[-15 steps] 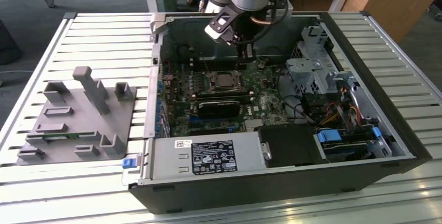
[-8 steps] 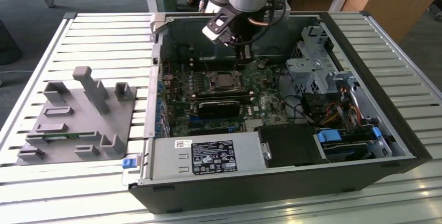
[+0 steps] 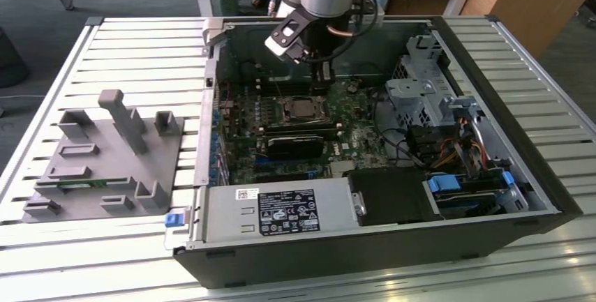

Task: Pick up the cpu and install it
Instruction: 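Close the cpu cover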

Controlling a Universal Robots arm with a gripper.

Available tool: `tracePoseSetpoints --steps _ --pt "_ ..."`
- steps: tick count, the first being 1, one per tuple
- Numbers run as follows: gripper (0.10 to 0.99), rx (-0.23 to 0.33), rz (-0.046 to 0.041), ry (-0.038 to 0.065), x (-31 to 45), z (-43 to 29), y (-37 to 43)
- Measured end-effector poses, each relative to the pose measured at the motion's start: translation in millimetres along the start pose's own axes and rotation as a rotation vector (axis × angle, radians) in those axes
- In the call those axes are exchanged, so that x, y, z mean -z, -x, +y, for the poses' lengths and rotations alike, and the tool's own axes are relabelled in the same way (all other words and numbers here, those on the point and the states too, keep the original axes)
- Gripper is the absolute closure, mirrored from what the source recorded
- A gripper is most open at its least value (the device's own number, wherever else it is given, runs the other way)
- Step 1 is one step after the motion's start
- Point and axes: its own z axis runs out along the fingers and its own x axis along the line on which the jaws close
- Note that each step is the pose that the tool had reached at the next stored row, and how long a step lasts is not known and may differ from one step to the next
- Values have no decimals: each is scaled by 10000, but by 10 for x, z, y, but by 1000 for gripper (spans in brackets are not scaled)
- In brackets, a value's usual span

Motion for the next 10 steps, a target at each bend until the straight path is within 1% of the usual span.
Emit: tracePoseSetpoints --steps 4,10 --pt "980 -1 2 1 -18 -81 -1" --pt "980 -1 1 -5 -72 -145 -2"
